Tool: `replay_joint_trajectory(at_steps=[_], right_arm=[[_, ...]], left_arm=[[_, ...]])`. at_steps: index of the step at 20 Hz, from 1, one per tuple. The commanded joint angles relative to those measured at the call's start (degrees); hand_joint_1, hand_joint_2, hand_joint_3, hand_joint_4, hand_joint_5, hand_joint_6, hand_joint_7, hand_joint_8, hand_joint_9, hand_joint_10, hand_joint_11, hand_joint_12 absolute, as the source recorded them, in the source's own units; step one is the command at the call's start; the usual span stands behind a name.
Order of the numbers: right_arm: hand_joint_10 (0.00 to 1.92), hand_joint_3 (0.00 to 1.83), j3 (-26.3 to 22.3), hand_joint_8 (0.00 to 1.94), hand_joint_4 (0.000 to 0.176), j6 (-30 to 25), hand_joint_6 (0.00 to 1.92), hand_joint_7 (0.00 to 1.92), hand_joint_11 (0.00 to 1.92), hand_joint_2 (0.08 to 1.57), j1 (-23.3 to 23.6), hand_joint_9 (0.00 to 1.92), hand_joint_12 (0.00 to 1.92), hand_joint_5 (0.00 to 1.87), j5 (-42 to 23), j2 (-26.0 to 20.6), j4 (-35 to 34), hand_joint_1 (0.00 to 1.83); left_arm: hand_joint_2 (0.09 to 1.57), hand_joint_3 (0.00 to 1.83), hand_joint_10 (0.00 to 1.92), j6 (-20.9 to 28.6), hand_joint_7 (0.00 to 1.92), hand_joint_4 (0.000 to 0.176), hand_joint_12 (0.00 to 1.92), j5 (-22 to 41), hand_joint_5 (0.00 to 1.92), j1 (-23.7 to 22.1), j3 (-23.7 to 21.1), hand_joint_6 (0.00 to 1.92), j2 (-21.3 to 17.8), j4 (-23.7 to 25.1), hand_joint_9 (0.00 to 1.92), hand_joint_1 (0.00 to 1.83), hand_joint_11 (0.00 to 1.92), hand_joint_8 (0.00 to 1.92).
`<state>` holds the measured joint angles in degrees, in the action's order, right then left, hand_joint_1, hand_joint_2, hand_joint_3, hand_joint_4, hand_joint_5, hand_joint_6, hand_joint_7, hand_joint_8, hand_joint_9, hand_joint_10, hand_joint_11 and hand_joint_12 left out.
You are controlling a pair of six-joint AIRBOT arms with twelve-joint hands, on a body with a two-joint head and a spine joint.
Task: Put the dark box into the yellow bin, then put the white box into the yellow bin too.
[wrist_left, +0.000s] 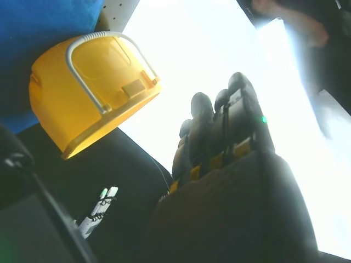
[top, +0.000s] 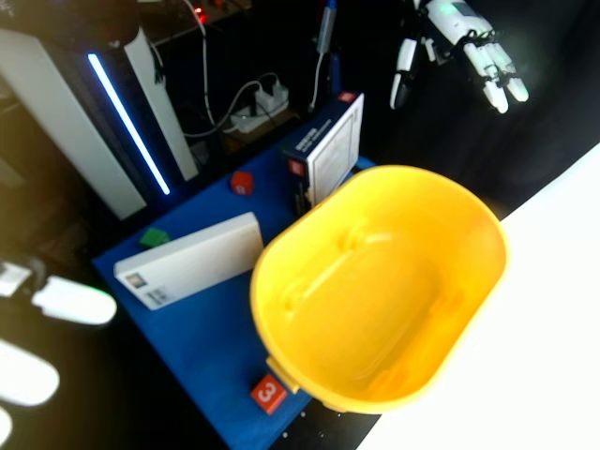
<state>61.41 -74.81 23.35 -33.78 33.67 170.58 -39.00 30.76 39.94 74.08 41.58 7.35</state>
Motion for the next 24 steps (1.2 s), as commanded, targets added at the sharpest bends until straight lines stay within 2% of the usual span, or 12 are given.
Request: replay_joint_trajectory(at_steps=[1,6,8,12,13,15,16,18,21,22,23,24], right_arm=[[0.00,0.00,-0.2,0.01,0.116,0.2,0.00,0.05,0.00,0.79,0.8,0.00,0.00,0.00,6.5,0.0,2.0,0.34],[0.00,0.00,-0.5,0.00,0.116,0.2,0.00,0.04,0.00,0.79,0.8,0.00,0.00,0.00,6.5,-0.1,2.0,0.39],[0.00,0.00,-0.6,0.00,0.119,0.2,0.00,0.04,0.00,0.75,0.8,0.00,0.00,0.00,6.5,-0.2,2.0,0.41],[0.00,0.00,-0.8,0.00,0.118,0.2,0.00,0.05,0.00,0.75,0.8,0.00,0.00,0.00,6.5,-0.4,2.0,0.38],[0.00,0.00,-0.9,0.00,0.115,0.2,0.00,0.05,0.00,0.76,0.8,0.00,0.00,0.00,6.5,-0.4,2.0,0.39],[0.00,0.00,-1.0,0.00,0.097,0.2,0.00,0.05,0.00,0.77,0.8,0.00,0.00,0.00,6.5,-0.5,2.0,0.38],[0.00,0.02,-1.1,0.00,0.089,0.2,0.00,0.04,0.00,0.81,0.8,0.00,0.00,0.00,6.5,-0.5,2.0,0.40],[0.00,0.02,-1.2,0.00,0.097,0.2,0.00,0.03,0.00,0.82,0.8,0.00,0.00,0.00,6.5,-0.5,2.0,0.41],[0.00,0.01,-1.2,0.00,0.079,0.2,0.00,0.03,0.00,0.81,0.8,0.00,0.00,0.00,6.5,-0.6,2.0,0.43],[0.00,0.01,-1.3,0.00,0.065,0.2,0.00,0.03,0.00,0.81,0.8,0.00,0.00,0.00,6.6,-0.6,2.0,0.42],[0.00,0.00,-1.3,0.00,0.061,0.2,0.00,0.01,0.00,0.81,0.8,0.00,0.00,0.00,6.6,-0.6,2.0,0.43],[0.00,0.00,-1.3,0.00,0.051,0.2,0.00,0.01,0.00,0.81,0.8,0.00,0.00,0.00,6.6,-0.6,2.0,0.41]], left_arm=[[0.86,0.00,0.00,0.1,0.00,0.000,0.00,5.9,0.00,-0.5,0.0,0.00,-0.1,-1.4,0.00,0.41,0.00,0.00],[0.85,0.00,0.00,0.2,0.00,0.000,0.00,7.0,0.01,0.7,-1.0,0.00,-1.3,-1.6,0.00,0.45,0.00,0.00],[0.86,0.00,0.00,0.3,0.00,0.004,0.00,9.2,0.00,2.4,-3.0,0.00,-3.7,-2.1,0.00,0.41,0.00,0.00],[0.92,0.02,0.00,1.8,0.00,0.060,0.00,16.8,0.00,5.8,-7.1,0.00,-9.2,-3.4,0.00,0.31,0.00,0.00],[0.90,0.01,0.00,1.8,0.00,0.034,0.00,19.4,0.00,6.9,-8.2,0.00,-10.6,-4.4,0.00,0.30,0.00,0.00],[0.89,0.00,0.00,1.8,0.00,0.000,0.00,25.5,0.00,9.5,-10.1,0.00,-13.4,-7.2,0.00,0.25,0.00,0.00],[0.88,0.00,0.00,1.8,0.05,0.000,0.00,27.3,0.00,10.7,-10.9,0.00,-14.4,-7.7,0.01,0.24,0.00,0.02],[0.89,0.00,0.01,1.8,0.06,0.000,0.00,30.1,0.02,13.2,-14.0,0.01,-16.7,-6.4,0.02,0.21,0.00,0.02],[0.88,0.00,0.02,3.8,0.12,0.000,0.06,31.2,0.06,13.7,-16.8,0.01,-17.5,-0.9,0.13,0.13,0.10,0.01],[0.85,0.00,0.01,4.4,0.11,0.007,0.06,31.4,0.05,13.7,-17.3,0.00,-17.5,0.4,0.12,0.16,0.10,0.01],[0.81,0.00,0.01,4.9,0.11,0.036,0.05,31.5,0.08,13.7,-17.8,0.01,-17.4,1.5,0.11,0.16,0.09,0.00],[0.81,0.00,0.01,5.0,0.12,0.020,0.06,31.7,0.08,13.7,-18.4,0.01,-17.3,2.7,0.11,0.16,0.09,0.01]])
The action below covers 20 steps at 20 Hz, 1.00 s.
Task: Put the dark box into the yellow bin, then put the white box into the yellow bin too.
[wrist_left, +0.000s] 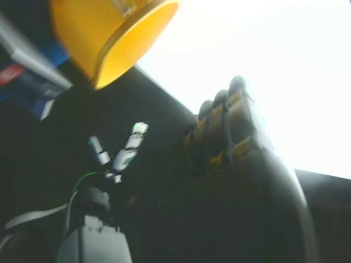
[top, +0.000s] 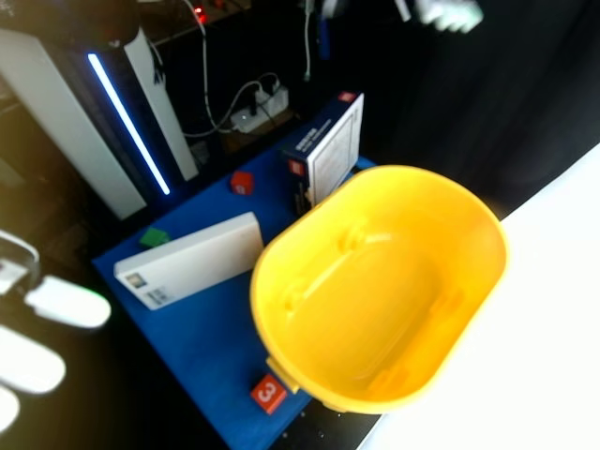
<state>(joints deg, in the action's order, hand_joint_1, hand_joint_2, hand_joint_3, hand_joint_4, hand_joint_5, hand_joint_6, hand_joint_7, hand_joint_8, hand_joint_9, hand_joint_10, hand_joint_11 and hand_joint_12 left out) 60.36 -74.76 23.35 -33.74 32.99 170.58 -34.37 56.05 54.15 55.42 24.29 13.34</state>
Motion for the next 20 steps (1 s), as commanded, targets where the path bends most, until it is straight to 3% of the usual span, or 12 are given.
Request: replay_joint_trajectory(at_steps=[1,2,4,5,6,7,8,10,14,16,17,20], right_arm=[[0.00,0.00,-0.3,0.00,0.056,0.2,0.00,0.01,0.00,0.81,0.8,0.00,0.00,0.00,6.6,0.1,2.0,0.41],[0.00,0.00,-0.3,0.01,0.077,0.2,0.00,0.02,0.00,0.80,0.8,0.00,0.00,0.00,6.6,0.1,2.0,0.38],[0.00,0.01,-0.3,0.01,0.086,0.2,0.00,0.03,0.00,0.83,0.8,0.00,0.00,0.00,6.6,0.1,2.0,0.36],[0.00,0.01,-0.3,0.00,0.079,0.2,0.00,0.02,0.00,0.84,0.8,0.00,0.00,0.00,6.6,0.1,2.0,0.34],[0.00,0.01,-0.3,0.00,0.085,0.2,0.00,0.03,0.00,0.82,0.8,0.00,0.00,0.00,6.6,0.1,2.0,0.35],[0.00,0.00,-0.3,0.01,0.091,0.2,0.00,0.03,0.00,0.81,0.8,0.00,0.00,0.00,6.6,0.1,2.0,0.36],[0.00,0.00,-0.3,0.01,0.097,0.2,0.00,0.04,0.00,0.80,0.8,0.00,0.00,0.00,6.6,0.1,2.0,0.36],[0.00,0.00,-0.3,0.00,0.090,0.2,0.00,0.04,0.00,0.80,0.8,0.00,0.00,0.00,6.7,0.1,2.0,0.36],[0.00,0.01,-0.4,0.00,0.075,0.2,0.00,0.02,0.00,0.83,0.8,0.00,0.00,0.00,6.7,0.1,2.0,0.37],[0.00,0.00,-0.4,0.00,0.089,0.2,0.00,0.03,0.00,0.80,0.8,0.00,0.00,0.00,6.8,0.1,2.0,0.39],[0.00,0.00,-0.4,0.00,0.075,0.2,0.00,0.02,0.00,0.81,0.8,0.00,0.00,0.00,6.8,0.0,2.0,0.39],[0.00,0.00,-0.6,0.00,0.076,0.2,0.00,0.00,0.00,0.81,0.8,0.00,0.00,0.00,6.8,-0.1,2.0,0.41]], left_arm=[[0.86,0.00,0.00,0.4,0.11,0.001,0.06,6.4,0.07,-0.4,0.1,0.00,0.3,-2.7,0.11,0.09,0.08,0.00],[0.88,0.00,0.01,0.5,0.14,0.009,0.06,6.2,0.09,-0.4,0.1,0.01,0.8,-2.2,0.14,0.08,0.09,0.01],[0.91,0.01,0.01,1.5,0.14,0.000,0.07,5.1,0.09,-0.4,0.5,0.01,2.2,-1.0,0.15,0.17,0.10,0.01],[0.90,0.00,0.01,2.5,0.16,0.000,0.07,4.8,0.09,-0.4,0.9,0.00,2.9,-0.5,0.15,0.20,0.09,0.01],[0.92,0.00,0.00,3.0,0.16,0.000,0.26,4.5,0.07,-0.4,1.2,0.00,3.7,-0.1,0.16,0.24,0.02,0.00],[0.86,0.00,0.01,3.7,0.17,0.000,0.40,3.6,0.06,-0.4,1.6,0.00,4.7,0.7,0.18,0.45,0.00,0.00],[0.85,0.00,0.00,4.6,0.16,0.000,0.43,3.0,0.05,-0.4,2.1,0.00,5.5,1.3,0.18,0.53,0.00,0.00],[0.84,0.00,0.01,8.5,0.18,0.000,0.50,1.8,0.06,-0.4,3.8,0.00,7.7,3.0,0.22,0.59,0.00,0.00],[0.85,0.00,0.01,9.7,0.24,0.000,0.57,0.1,0.12,-0.4,5.3,0.00,10.5,3.7,0.28,0.48,0.00,0.01],[0.83,0.00,0.00,9.7,0.21,0.000,0.54,-0.6,0.11,-0.4,5.8,0.00,11.7,3.9,0.25,0.52,0.00,0.00],[0.83,0.00,0.00,9.7,0.20,0.000,0.56,-1.0,0.10,-0.4,6.3,0.00,12.5,3.9,0.25,0.56,0.00,0.00],[0.84,0.00,0.01,11.2,0.23,0.000,0.59,-1.4,0.15,-0.4,7.7,0.01,14.5,4.0,0.28,0.57,0.04,0.01]])
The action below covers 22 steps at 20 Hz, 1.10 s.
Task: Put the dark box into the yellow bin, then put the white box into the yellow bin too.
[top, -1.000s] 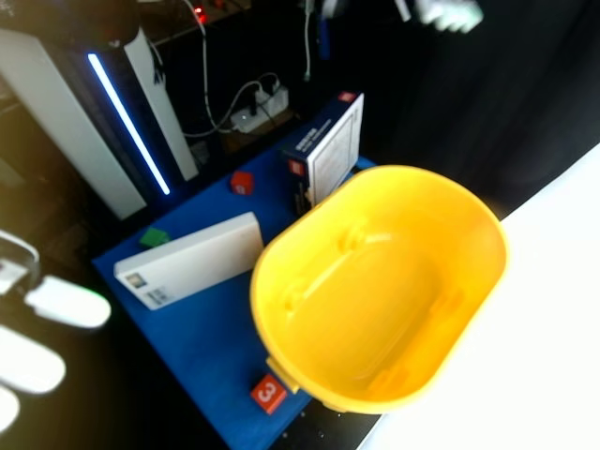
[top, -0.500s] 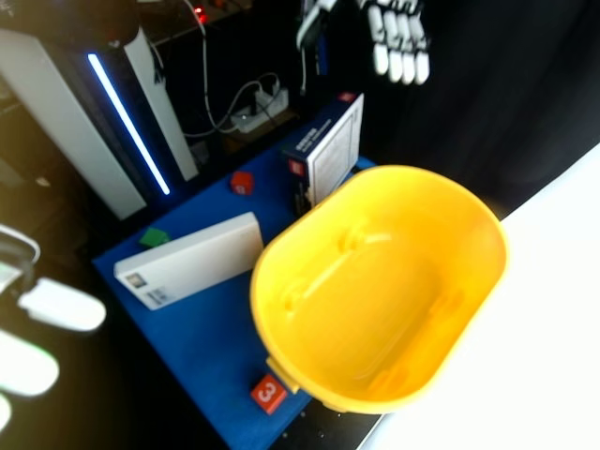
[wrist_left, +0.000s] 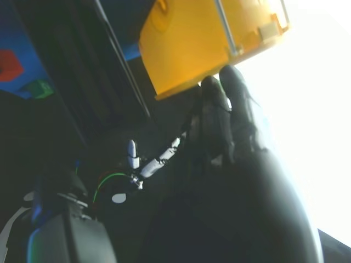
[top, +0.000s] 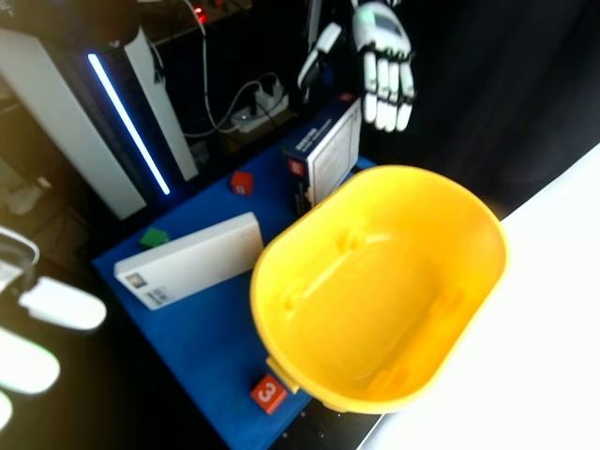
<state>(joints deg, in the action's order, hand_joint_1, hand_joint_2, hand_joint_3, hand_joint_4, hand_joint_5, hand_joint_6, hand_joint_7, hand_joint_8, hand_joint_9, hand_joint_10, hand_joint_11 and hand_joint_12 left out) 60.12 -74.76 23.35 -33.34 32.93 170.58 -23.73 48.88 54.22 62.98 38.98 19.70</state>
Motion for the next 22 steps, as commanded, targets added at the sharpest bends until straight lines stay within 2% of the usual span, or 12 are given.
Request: replay_joint_trajectory(at_steps=[1,7,12,13,14,15,16,17,18,20,21,22], right_arm=[[0.00,0.00,-0.3,0.00,0.071,0.2,0.00,0.00,0.00,0.80,0.8,0.00,0.00,0.00,6.4,0.0,2.0,0.41],[0.00,0.00,-0.5,0.00,0.060,0.2,0.00,0.01,0.00,0.80,0.8,0.00,0.00,0.00,6.4,-0.2,2.0,0.46],[0.00,0.00,-0.5,0.00,0.072,0.2,0.00,0.01,0.00,0.79,0.8,0.00,0.00,0.00,6.4,-0.3,2.0,0.45],[0.00,0.00,-0.5,0.00,0.068,0.2,0.00,0.01,0.00,0.80,0.8,0.00,0.00,0.00,6.5,-0.3,2.0,0.45],[0.00,0.00,-0.5,0.00,0.078,0.2,0.00,0.02,0.00,0.78,0.8,0.00,0.00,0.00,6.5,-0.4,2.0,0.43],[0.00,0.00,-0.6,0.00,0.078,0.2,0.00,0.02,0.00,0.77,0.8,0.00,0.00,0.00,6.5,-0.4,2.0,0.44],[0.00,0.00,-0.6,0.00,0.078,0.2,0.00,0.02,0.00,0.76,0.8,0.00,0.00,0.00,6.5,-0.5,2.0,0.43],[0.00,0.00,-0.6,0.00,0.075,0.2,0.00,0.02,0.00,0.77,0.8,0.00,0.00,0.00,6.5,-0.5,2.0,0.42],[0.00,0.00,-0.6,0.00,0.074,0.2,0.00,0.01,0.00,0.77,0.8,0.00,0.00,0.00,6.5,-0.5,2.0,0.41],[0.00,0.02,-0.6,0.01,0.060,0.2,0.00,0.03,0.00,0.82,0.8,0.00,0.00,0.00,6.5,-0.5,2.0,0.36],[0.00,0.02,-0.6,0.01,0.060,0.2,0.00,0.03,0.00,0.82,0.8,0.00,0.00,0.00,6.5,-0.5,2.0,0.36],[0.00,0.02,-0.6,0.00,0.052,0.2,0.00,0.02,0.00,0.84,0.8,0.00,0.00,0.00,6.6,-0.5,2.0,0.36]], left_arm=[[0.83,0.00,0.00,0.6,0.23,0.000,0.55,5.5,0.15,-0.5,0.4,0.00,0.4,-2.4,0.28,0.55,0.06,0.00],[0.82,0.00,0.00,0.6,0.30,0.000,0.49,4.4,0.21,-0.5,1.6,0.01,3.2,-2.2,0.34,0.68,0.16,0.01],[0.91,0.00,0.05,1.5,0.90,0.000,0.59,3.5,0.79,-0.4,2.9,0.02,5.4,-1.3,0.95,1.29,0.68,0.03],[0.98,0.01,0.60,1.5,1.25,0.000,0.92,3.5,1.02,-0.4,3.2,0.46,5.8,-1.3,1.22,1.39,0.90,0.25],[1.01,0.00,0.85,1.6,1.23,0.000,1.10,3.6,1.09,-0.4,3.3,0.52,5.9,-1.3,1.20,1.40,0.92,0.47],[1.02,0.00,1.02,1.6,1.18,0.000,1.25,3.7,1.19,-0.4,3.4,0.38,5.9,-1.3,1.15,1.40,0.94,0.62],[1.02,0.00,1.01,1.6,1.18,0.000,1.40,3.9,1.23,-0.4,3.6,0.37,5.9,-1.4,1.12,1.32,0.99,0.79],[1.05,0.00,1.10,1.6,1.12,0.000,1.31,4.1,1.10,-0.4,3.6,0.58,5.9,-1.6,1.05,1.38,0.90,0.75],[1.04,0.00,1.10,1.6,1.16,0.000,1.33,4.4,1.13,-0.4,3.8,0.51,5.9,-1.8,1.09,1.39,0.89,0.68],[1.07,0.00,1.14,1.6,1.09,0.000,1.26,5.7,1.02,-0.4,4.3,0.72,5.8,-3.0,1.04,1.39,0.91,0.74],[1.07,0.00,1.14,1.6,1.09,0.000,1.26,6.2,1.02,-0.4,4.5,0.72,5.7,-3.4,1.04,1.39,0.91,0.74],[1.06,0.00,0.93,1.6,1.13,0.000,1.33,7.0,1.09,-0.4,4.7,0.68,5.7,-4.0,1.07,1.29,0.94,0.82]])
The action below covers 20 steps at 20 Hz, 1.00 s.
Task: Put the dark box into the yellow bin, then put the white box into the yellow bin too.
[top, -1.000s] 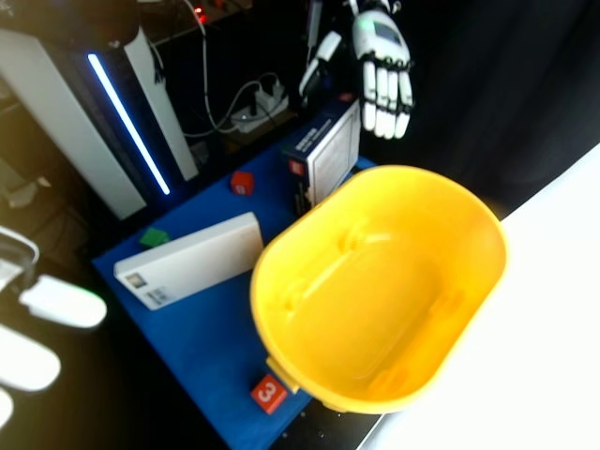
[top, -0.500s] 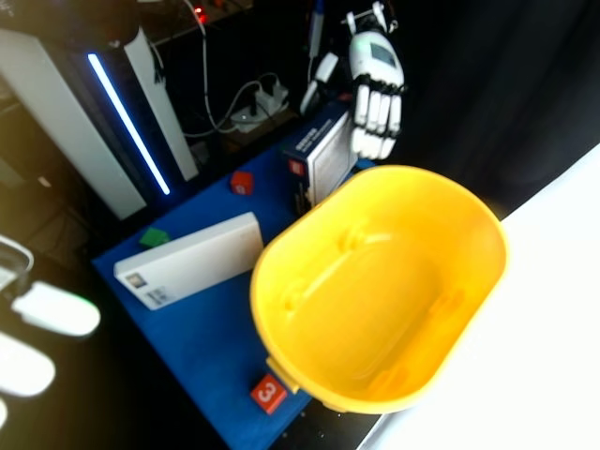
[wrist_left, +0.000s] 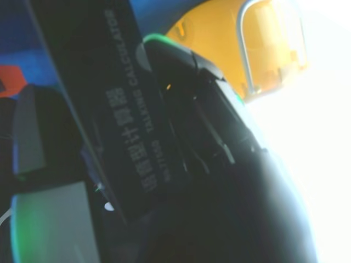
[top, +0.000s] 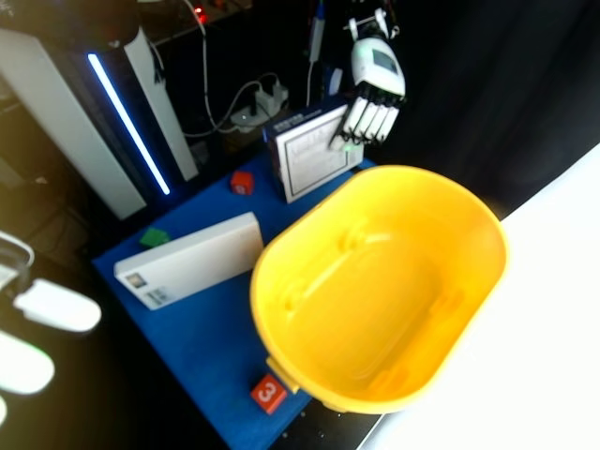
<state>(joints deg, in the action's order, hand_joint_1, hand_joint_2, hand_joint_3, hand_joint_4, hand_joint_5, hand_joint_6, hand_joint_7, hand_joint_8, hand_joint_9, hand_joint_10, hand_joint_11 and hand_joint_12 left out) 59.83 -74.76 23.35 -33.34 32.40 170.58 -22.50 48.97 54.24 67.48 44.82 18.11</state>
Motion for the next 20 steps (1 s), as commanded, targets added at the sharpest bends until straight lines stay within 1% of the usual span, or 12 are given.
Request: replay_joint_trajectory(at_steps=[1,2,4,6,7,8,10,12,15,17,19,20], right_arm=[[0.00,0.02,-0.3,0.00,0.040,0.2,0.00,0.02,0.00,0.85,0.8,0.00,0.00,0.00,6.6,0.0,2.0,0.35],[0.00,0.02,-0.3,0.00,0.028,0.2,0.00,0.02,0.00,0.85,0.8,0.00,0.00,0.00,6.6,0.0,2.0,0.35],[0.00,0.01,-0.3,0.01,0.048,0.2,0.00,0.03,0.00,0.84,0.8,0.00,0.00,0.00,6.6,0.0,2.0,0.36],[0.00,0.00,-0.3,0.01,0.051,0.2,0.00,0.04,0.00,0.82,0.8,0.01,0.00,0.00,6.6,-0.1,2.0,0.39],[0.00,0.00,-0.4,0.01,0.055,0.2,0.00,0.05,0.00,0.82,0.8,0.01,0.00,0.00,6.6,-0.1,2.0,0.41],[0.00,0.00,-0.4,0.01,0.057,0.2,0.00,0.05,0.00,0.79,0.8,0.00,0.00,0.00,6.6,-0.1,2.0,0.43],[0.01,0.00,-0.3,0.01,0.042,0.2,0.00,0.07,0.00,0.78,0.8,0.02,0.00,0.00,6.7,-0.1,2.0,0.41],[0.00,0.00,-0.3,0.00,0.047,0.2,0.00,0.05,0.00,0.78,0.8,0.00,0.00,0.00,6.8,-0.1,2.0,0.41],[0.00,0.00,-0.3,0.01,0.057,0.2,0.00,0.07,0.00,0.75,0.8,0.00,0.00,0.00,7.0,-0.1,2.0,0.43],[0.00,0.00,-0.3,0.01,0.071,0.2,0.00,0.08,0.00,0.76,0.8,0.00,0.00,0.00,7.5,-0.1,1.8,0.41],[0.00,0.00,-0.3,0.01,0.078,0.2,0.00,0.08,0.00,0.78,0.8,0.00,0.00,0.00,7.7,0.1,1.7,0.42],[0.00,0.00,-0.3,0.01,0.076,0.2,0.00,0.08,0.00,0.79,0.8,0.00,0.00,0.00,7.7,0.2,1.6,0.39]], left_arm=[[1.05,0.00,1.05,0.1,1.11,0.000,1.28,8.4,1.06,-0.5,0.4,0.64,-0.3,-3.7,1.10,1.37,0.92,0.75],[1.06,0.00,1.09,-0.7,1.10,0.000,1.27,10.2,1.02,-0.6,0.4,0.68,-0.8,-5.4,1.10,1.39,0.90,0.76],[1.08,0.00,1.17,-2.6,1.05,0.000,1.30,13.8,0.99,-0.6,-0.2,0.68,-1.9,-8.2,1.07,1.39,0.89,0.88],[1.19,0.00,1.32,-4.8,0.89,0.000,1.59,17.9,0.82,-0.6,-1.5,0.93,-3.6,-10.9,0.93,1.24,0.85,1.37],[1.19,0.00,1.48,-6.0,0.85,0.000,1.70,20.1,0.82,-0.6,-2.3,1.14,-4.8,-11.8,0.93,1.23,0.86,1.29],[1.18,0.00,1.41,-6.7,0.90,0.000,1.67,21.7,0.81,-0.6,-2.9,0.98,-5.9,-12.2,0.97,1.24,0.89,1.34],[1.09,0.00,1.16,-7.6,1.06,0.000,1.40,26.4,0.97,-0.6,-3.7,0.70,-7.7,-13.9,1.08,1.37,0.94,0.91],[1.12,0.00,1.13,-9.3,0.99,0.000,1.57,29.9,0.96,-0.6,-4.0,0.75,-8.8,-16.4,0.99,1.27,0.83,1.21],[1.08,0.00,1.03,-10.6,1.06,0.000,1.54,33.7,1.09,-0.7,-3.5,0.54,-9.3,-20.0,1.00,1.28,0.76,1.10],[1.16,0.00,1.45,-12.1,0.86,0.000,1.61,36.3,0.91,-1.1,-3.0,0.84,-9.1,-23.2,0.79,1.36,0.68,1.24],[1.19,0.00,1.32,-13.8,0.67,0.000,1.70,36.9,1.01,-4.0,-1.6,0.86,-7.9,-25.4,0.65,1.23,0.64,1.48],[1.13,0.00,1.12,-13.9,0.57,0.000,1.59,34.4,0.99,-8.1,0.0,0.96,-6.2,-24.3,0.55,1.18,0.58,0.92]])
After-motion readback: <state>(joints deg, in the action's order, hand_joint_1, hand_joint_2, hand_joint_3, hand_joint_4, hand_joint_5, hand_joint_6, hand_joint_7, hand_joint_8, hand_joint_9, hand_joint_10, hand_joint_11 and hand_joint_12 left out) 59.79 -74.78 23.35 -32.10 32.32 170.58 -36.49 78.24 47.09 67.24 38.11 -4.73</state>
